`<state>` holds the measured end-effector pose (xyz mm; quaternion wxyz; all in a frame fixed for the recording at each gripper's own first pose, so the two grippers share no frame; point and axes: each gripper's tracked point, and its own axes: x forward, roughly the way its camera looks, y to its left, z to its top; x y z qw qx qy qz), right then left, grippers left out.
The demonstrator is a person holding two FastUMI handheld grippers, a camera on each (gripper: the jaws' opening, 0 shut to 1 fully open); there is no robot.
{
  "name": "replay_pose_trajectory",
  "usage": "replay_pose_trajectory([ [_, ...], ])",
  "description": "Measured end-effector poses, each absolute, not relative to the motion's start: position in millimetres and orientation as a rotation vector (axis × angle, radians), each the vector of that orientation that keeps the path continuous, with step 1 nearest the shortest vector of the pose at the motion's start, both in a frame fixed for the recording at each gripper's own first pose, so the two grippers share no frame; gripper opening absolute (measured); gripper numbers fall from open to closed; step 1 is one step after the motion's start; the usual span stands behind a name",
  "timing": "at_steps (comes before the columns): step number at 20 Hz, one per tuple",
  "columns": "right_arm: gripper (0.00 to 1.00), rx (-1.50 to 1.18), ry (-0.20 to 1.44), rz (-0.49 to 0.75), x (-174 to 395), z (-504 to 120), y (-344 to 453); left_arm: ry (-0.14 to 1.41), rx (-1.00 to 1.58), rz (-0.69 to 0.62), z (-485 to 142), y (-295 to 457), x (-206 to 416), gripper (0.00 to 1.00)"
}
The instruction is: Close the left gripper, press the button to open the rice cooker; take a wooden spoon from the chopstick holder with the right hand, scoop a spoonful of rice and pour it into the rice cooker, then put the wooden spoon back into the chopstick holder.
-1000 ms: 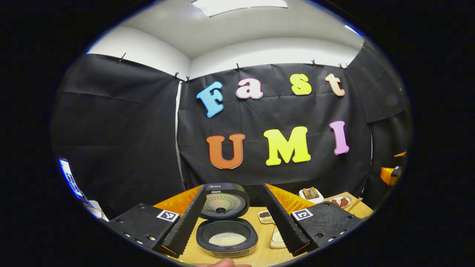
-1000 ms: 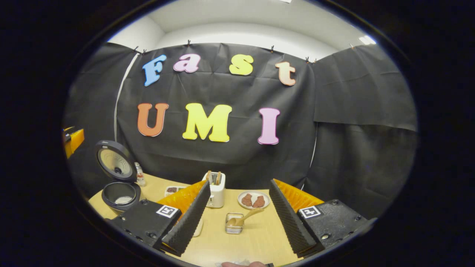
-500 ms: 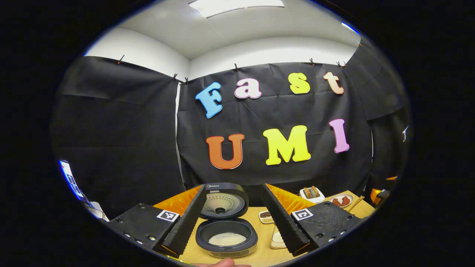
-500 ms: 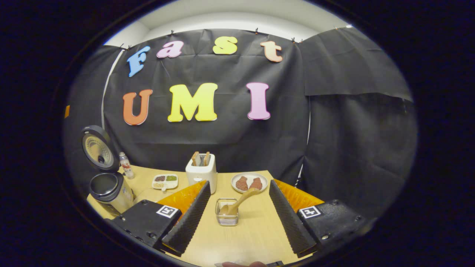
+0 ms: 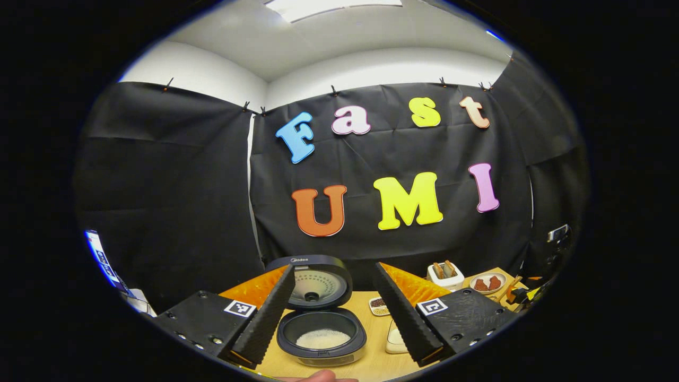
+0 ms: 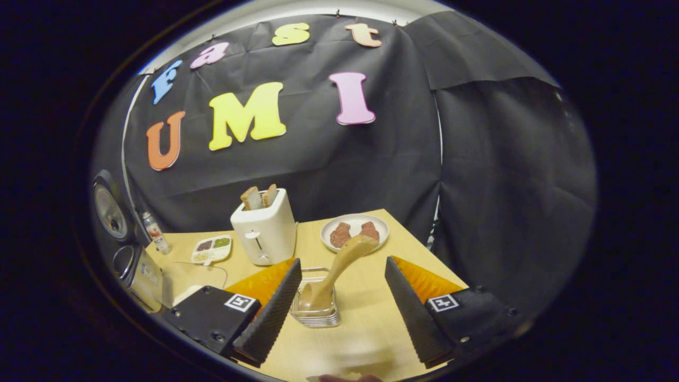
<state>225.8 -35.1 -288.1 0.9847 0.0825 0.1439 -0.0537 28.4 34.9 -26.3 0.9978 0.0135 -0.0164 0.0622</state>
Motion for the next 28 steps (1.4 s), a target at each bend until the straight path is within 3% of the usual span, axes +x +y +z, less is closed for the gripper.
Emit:
replay_pose_trajectory([
  [8, 1.0, 0.267, 0.3, -0.07, 293.2, -320.4, -32.7, -0.037, 0.068, 0.146, -29.6, 37.1, 33.5, 0.95],
  [9, 0.93, 0.278, 0.297, -0.066, 298.0, -322.5, -32.4, -0.035, 0.073, 0.142, -31.8, 35.4, 34.4, 0.95],
  [10, 0.96, 0.286, 0.299, -0.062, 302.0, -322.8, -32.3, -0.034, 0.079, 0.14, -33.4, 33.7, 34.9, 0.95],
  [11, 0.88, 0.287, 0.299, -0.058, 305.9, -324.5, -31.8, -0.034, 0.086, 0.14, -33.5, 33.8, 35.7, 0.95],
  [12, 0.88, 0.293, 0.301, -0.039, 309.5, -323.9, -28.2, -0.033, 0.089, 0.141, -34.4, 34.3, 36.7, 0.95],
  [13, 0.95, 0.305, 0.3, -0.024, 309.7, -322.0, -23.3, -0.028, 0.086, 0.136, -36.5, 31.8, 38.0, 0.95],
  [14, 0.85, 0.302, 0.299, -0.018, 311.6, -320.7, -22.1, -0.023, 0.082, 0.132, -38.7, 30.3, 39.3, 0.95],
  [15, 0.89, 0.294, 0.298, -0.009, 313.0, -319.7, -19.4, -0.016, 0.08, 0.132, -39.8, 30.7, 39.6, 0.95],
  [16, 0.77, 0.286, 0.295, -0.011, 315.5, -318.8, -21.0, -0.015, 0.079, 0.129, -40.2, 30.3, 40.8, 0.95],
  [17, 0.73, 0.279, 0.293, -0.014, 317.8, -319.0, -22.2, -0.016, 0.08, 0.13, -40.2, 30.8, 41.9, 0.95],
  [19, 0.51, 0.274, 0.295, -0.037, 318.0, -322.4, -28.2, -0.017, 0.081, 0.132, -39.4, 31.9, 40.9, 0.95],
  [20, 0.34, 0.301, 0.291, -0.025, 314.8, -315.7, -28.3, -0.016, 0.082, 0.132, -39.8, 32.1, 40.8, 0.95],
  [21, 0.37, 0.325, 0.286, -0.011, 316.0, -318.2, -23.3, -0.015, 0.085, 0.134, -40.5, 33.3, 40.2, 0.95],
  [24, 0.27, 0.32, 0.28, -0.018, 317.2, -318.4, -21.2, -0.01, 0.086, 0.141, -42.4, 36.7, 40.5, 0.95],
  [25, 0.31, 0.314, 0.282, -0.012, 316.8, -316.9, -17.9, -0.007, 0.081, 0.143, -41.5, 38.2, 39.6, 0.95],
  [28, 0.3, 0.296, 0.272, -0.004, 314.0, -303.9, -10.3, -0.013, 0.081, 0.15, -41.4, 43.9, 37.6, 0.95],
])
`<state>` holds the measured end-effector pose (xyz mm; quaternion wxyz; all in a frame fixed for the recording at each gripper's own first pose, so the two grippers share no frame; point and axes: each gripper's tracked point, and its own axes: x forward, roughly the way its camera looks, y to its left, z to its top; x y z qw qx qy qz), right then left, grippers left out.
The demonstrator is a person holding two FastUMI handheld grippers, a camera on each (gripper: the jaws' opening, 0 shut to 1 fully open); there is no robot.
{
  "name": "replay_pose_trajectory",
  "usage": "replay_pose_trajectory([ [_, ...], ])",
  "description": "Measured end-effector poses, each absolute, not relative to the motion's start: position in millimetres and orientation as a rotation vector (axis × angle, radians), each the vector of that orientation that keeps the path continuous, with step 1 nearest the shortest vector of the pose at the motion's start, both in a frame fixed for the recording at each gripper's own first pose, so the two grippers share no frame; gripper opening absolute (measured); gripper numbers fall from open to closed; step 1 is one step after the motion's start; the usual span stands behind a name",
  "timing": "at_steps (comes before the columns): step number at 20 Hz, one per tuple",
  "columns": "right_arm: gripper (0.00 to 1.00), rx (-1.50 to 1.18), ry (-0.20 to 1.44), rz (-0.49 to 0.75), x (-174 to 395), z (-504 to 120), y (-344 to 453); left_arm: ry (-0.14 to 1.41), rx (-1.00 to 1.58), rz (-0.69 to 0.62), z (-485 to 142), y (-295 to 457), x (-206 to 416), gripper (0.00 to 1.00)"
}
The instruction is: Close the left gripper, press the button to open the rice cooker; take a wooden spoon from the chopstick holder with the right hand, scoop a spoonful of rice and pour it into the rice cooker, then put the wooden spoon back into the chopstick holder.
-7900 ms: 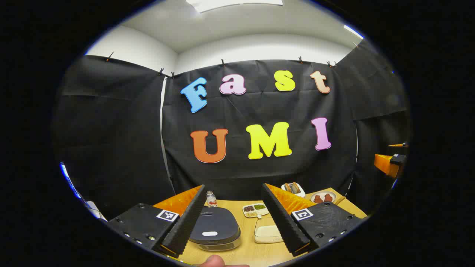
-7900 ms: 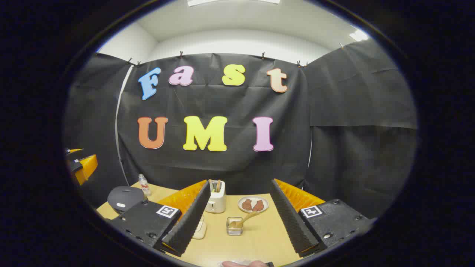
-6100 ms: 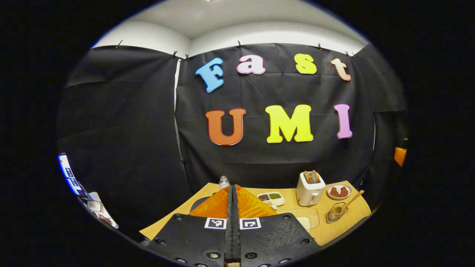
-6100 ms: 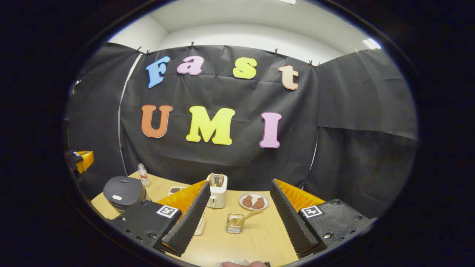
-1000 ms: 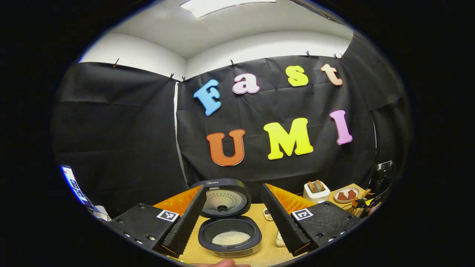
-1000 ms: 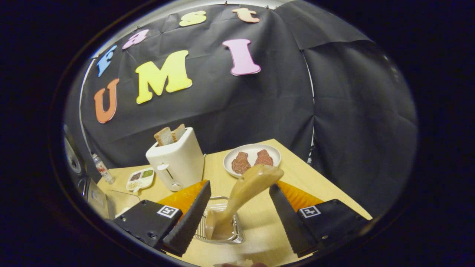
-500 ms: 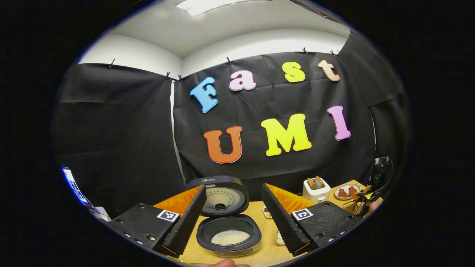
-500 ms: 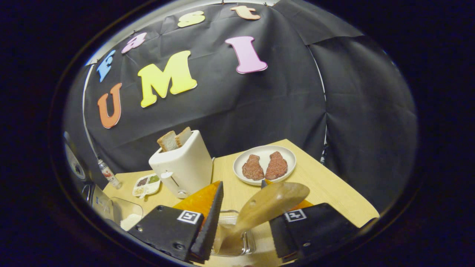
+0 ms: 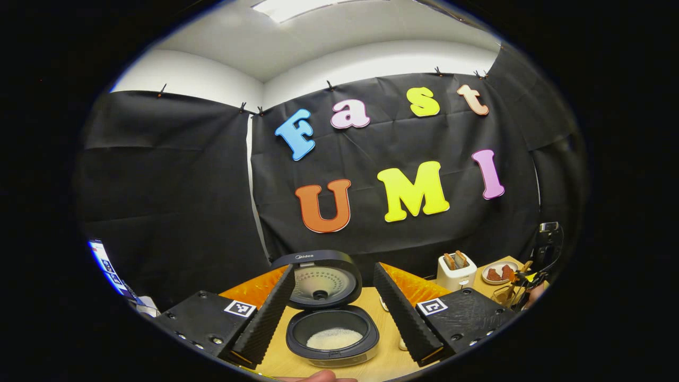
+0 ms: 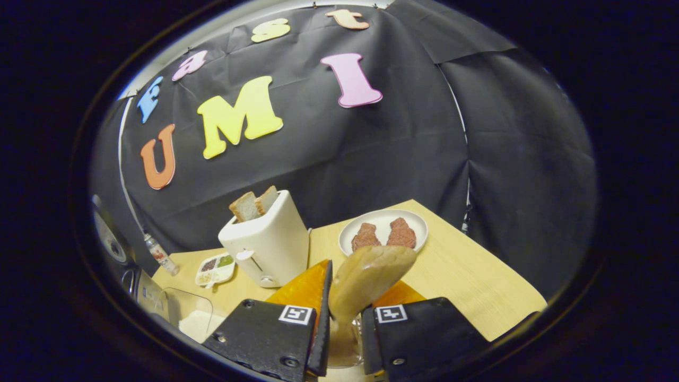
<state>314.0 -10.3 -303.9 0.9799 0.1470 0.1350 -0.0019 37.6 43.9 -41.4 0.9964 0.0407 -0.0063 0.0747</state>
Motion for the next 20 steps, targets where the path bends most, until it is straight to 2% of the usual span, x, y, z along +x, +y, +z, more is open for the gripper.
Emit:
replay_pose_trajectory([
  [1, 0.3, 0.285, 0.26, 0.002, 312.6, -296.7, -5.3, -0.013, 0.083, 0.153, -41.2, 46.9, 37.2, 0.95],
  [2, 0.25, 0.266, 0.25, 0.005, 311.8, -287.6, -1.8, -0.013, 0.081, 0.159, -42.0, 50.4, 36.6, 0.95],
  [3, 0.3, 0.242, 0.238, 0.009, 310.8, -277.3, 1.5, -0.014, 0.079, 0.164, -41.7, 53.5, 35.1, 0.95],
  [8, 0.29, 0.145, 0.193, 0.015, 299.7, -212.7, 21.4, -0.005, 0.065, 0.194, -49.2, 77.3, 28.7, 0.95],
  [13, 0.29, 0.059, 0.15, 0.075, 284.2, -149.8, 78.9, 0.024, 0.059, 0.237, -64.4, 103.3, 22.7, 0.95],
  [16, 0.3, 0.042, 0.136, 0.133, 275.5, -134.1, 125.0, 0.029, 0.064, 0.253, -69.1, 114.5, 21.4, 0.95],
  [20, 0.3, 0.07, 0.158, 0.201, 271.8, -146.6, 177.9, 0.037, 0.048, 0.266, -72.8, 123.0, 19.7, 0.95],
])
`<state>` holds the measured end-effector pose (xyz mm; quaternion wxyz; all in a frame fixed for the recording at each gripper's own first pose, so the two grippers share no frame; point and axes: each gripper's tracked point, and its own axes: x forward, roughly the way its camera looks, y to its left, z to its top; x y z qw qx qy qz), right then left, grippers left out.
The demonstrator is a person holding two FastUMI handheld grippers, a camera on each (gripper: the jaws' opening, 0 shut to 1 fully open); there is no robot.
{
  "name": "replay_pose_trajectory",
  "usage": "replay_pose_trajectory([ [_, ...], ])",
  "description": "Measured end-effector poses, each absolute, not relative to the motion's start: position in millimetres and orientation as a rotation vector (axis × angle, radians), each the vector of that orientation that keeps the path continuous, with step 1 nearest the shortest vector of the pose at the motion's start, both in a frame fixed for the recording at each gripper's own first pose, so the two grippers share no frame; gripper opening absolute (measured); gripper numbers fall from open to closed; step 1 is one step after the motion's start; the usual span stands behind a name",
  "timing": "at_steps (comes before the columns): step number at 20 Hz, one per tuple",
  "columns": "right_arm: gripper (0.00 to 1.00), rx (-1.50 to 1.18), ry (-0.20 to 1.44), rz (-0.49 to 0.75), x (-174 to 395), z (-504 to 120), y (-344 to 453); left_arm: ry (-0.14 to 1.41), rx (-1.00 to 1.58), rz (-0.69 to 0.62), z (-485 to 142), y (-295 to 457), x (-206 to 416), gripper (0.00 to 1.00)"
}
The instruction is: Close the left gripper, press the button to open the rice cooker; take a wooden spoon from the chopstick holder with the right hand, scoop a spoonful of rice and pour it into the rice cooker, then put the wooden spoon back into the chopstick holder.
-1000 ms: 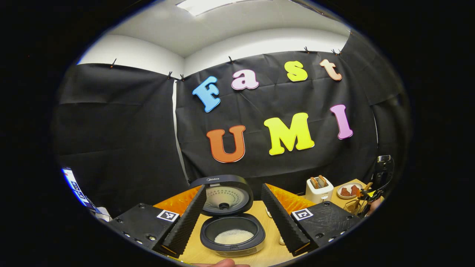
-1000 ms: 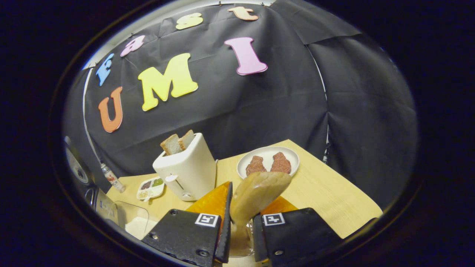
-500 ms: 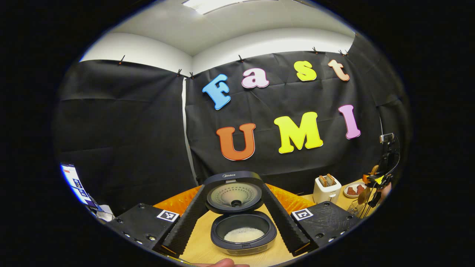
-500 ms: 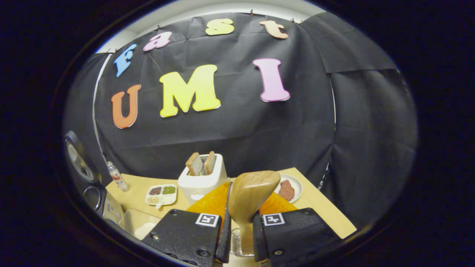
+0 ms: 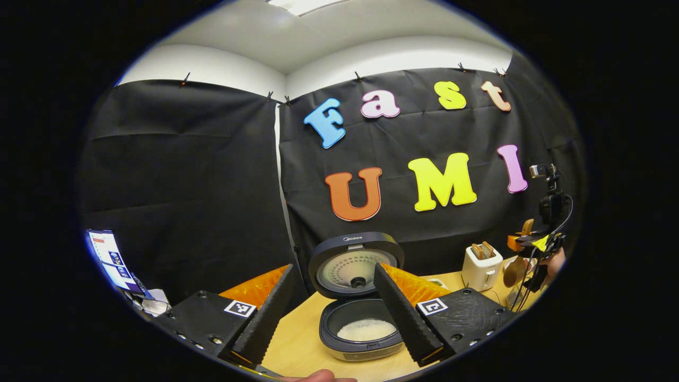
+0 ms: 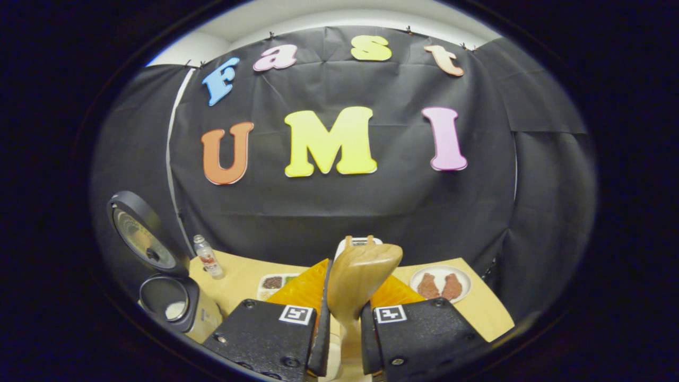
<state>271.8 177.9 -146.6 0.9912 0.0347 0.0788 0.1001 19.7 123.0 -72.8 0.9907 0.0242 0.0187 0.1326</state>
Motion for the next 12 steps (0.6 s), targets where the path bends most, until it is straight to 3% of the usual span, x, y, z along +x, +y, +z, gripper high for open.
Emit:
replay_pose_trajectory([
  [3, 0.3, 0.063, 0.186, 0.217, 272.8, -171.7, 207.9, 0.031, 0.046, 0.269, -72.1, 125.1, 19.5, 0.95],
  [4, 0.29, 0.053, 0.193, 0.215, 272.4, -182.2, 215.1, 0.028, 0.052, 0.275, -71.2, 127.8, 19.1, 0.9],
  [5, 0.29, 0.044, 0.199, 0.211, 271.3, -192.7, 220.9, 0.026, 0.056, 0.278, -71.4, 129.4, 19.6, 0.95],
  [12, 0.29, -0.002, 0.258, 0.19, 267.1, -255.4, 233.0, 0.015, 0.056, 0.3, -70.8, 138.3, 17.0, 0.95],
])
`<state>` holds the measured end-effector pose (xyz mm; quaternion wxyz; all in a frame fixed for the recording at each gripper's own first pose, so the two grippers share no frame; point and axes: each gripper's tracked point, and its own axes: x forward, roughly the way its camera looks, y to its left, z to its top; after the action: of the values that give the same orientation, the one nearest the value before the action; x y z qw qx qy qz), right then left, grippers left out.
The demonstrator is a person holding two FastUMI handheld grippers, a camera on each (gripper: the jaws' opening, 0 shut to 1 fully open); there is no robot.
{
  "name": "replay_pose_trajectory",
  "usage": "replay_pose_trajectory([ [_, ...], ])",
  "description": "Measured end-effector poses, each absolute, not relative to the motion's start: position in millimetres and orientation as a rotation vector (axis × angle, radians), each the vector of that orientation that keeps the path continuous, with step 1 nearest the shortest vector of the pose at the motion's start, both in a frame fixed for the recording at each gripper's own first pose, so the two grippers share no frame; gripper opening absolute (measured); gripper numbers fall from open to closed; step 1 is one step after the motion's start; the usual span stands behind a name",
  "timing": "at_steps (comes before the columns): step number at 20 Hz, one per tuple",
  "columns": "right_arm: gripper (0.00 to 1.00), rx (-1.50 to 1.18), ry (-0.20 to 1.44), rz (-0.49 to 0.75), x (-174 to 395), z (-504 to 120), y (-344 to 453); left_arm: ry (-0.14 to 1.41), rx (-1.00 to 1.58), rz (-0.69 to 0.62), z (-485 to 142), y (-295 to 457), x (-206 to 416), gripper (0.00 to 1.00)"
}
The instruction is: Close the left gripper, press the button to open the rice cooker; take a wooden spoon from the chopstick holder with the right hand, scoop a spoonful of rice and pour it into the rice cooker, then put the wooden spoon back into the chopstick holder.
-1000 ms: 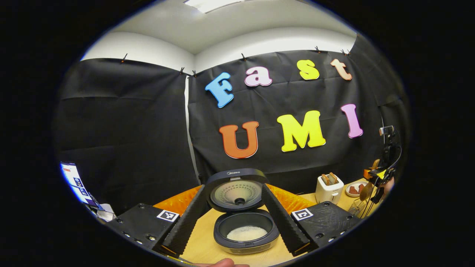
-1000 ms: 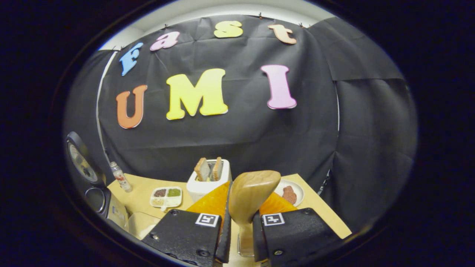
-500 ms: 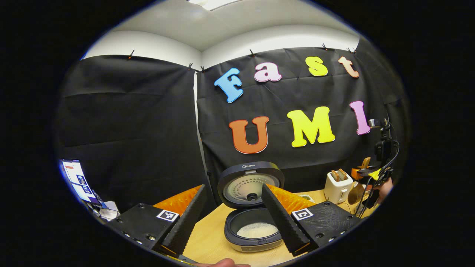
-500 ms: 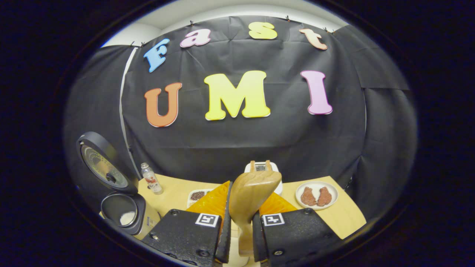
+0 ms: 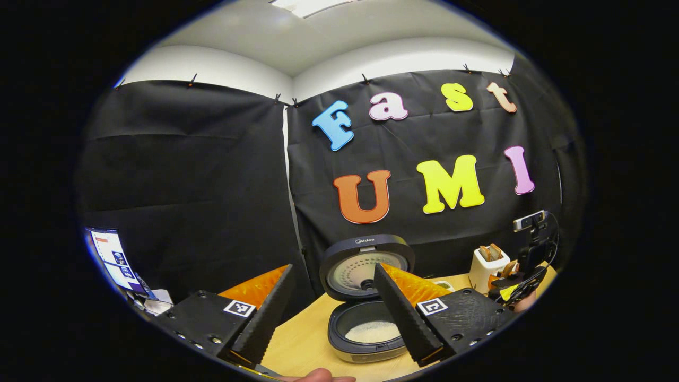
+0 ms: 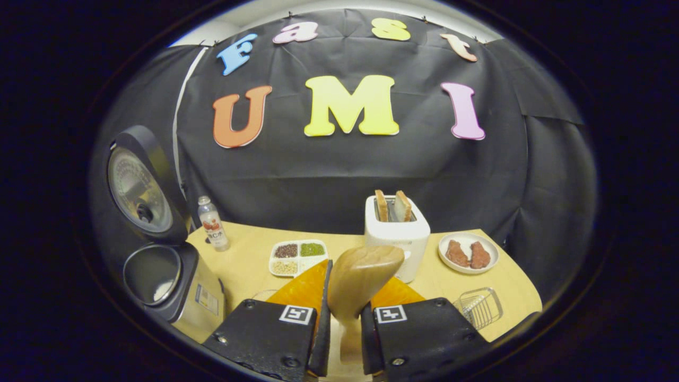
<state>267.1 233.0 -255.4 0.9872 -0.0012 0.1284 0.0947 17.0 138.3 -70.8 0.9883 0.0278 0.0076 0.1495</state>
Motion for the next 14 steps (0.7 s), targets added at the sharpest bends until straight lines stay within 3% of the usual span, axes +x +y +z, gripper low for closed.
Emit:
replay_pose_trajectory([
  [5, 0.3, -0.052, 0.297, 0.183, 259.4, -294.4, 239.9, 0.019, 0.066, 0.298, -73.1, 138.8, 18.5, 0.95],
  [14, 0.3, 0.031, 0.32, 0.219, 256.0, -305.3, 252.3, 0.027, 0.064, 0.299, -74.1, 143.6, 17.8, 0.95],
])
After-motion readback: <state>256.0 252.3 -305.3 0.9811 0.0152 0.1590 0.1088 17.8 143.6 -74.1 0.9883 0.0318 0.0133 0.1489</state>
